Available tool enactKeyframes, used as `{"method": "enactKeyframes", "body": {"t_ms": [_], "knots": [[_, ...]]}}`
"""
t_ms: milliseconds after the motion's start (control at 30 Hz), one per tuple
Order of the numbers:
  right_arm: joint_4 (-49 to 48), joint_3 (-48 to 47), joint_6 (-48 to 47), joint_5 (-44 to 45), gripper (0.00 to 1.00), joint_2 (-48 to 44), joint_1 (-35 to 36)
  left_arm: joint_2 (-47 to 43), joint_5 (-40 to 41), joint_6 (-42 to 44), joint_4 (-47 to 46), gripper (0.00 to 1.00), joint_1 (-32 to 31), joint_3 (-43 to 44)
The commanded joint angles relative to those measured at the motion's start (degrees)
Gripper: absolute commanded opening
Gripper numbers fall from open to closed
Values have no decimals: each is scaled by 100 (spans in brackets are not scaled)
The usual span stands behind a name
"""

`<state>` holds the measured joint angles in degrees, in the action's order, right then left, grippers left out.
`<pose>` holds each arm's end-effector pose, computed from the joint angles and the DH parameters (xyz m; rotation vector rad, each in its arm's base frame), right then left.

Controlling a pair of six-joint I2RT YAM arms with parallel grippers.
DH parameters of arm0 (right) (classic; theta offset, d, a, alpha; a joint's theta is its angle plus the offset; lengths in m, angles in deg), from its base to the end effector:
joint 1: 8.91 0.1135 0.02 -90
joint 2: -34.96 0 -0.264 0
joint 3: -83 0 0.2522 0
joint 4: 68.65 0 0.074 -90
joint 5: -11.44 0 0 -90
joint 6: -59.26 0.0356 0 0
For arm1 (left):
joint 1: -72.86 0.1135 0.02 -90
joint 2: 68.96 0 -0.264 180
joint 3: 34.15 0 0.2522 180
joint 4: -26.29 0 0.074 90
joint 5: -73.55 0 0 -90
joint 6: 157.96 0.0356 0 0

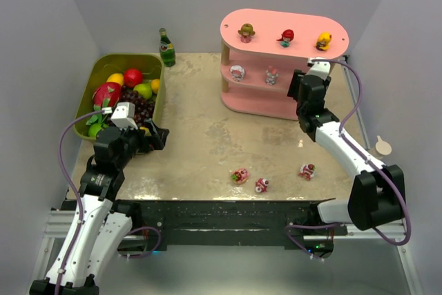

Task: Place and organize the plastic toys onto the shelf

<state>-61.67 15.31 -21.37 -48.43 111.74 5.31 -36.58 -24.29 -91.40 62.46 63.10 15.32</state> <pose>0.3043 0.0587 0.3017 0.2851 1.7944 -0.1952 0.1385 -0.0288 0.2933 -0.1365 1.9302 -0.5202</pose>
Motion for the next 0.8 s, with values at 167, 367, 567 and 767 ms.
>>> {"method": "enactKeyframes", "body": {"t_ms": [167,367,567,767], "knots": [[-288,-56,-40,160,71,180,-33,14,37,-20,0,100,35,-2],[-420,5,-49,160,76,163,-33,14,37,-20,0,99,35,7],[-429,6,-49,151,79,101,-24,14,37,-20,-9,100,35,7],[132,-179,39,55,89,-118,-33,5,37,-20,0,100,35,7]]}}
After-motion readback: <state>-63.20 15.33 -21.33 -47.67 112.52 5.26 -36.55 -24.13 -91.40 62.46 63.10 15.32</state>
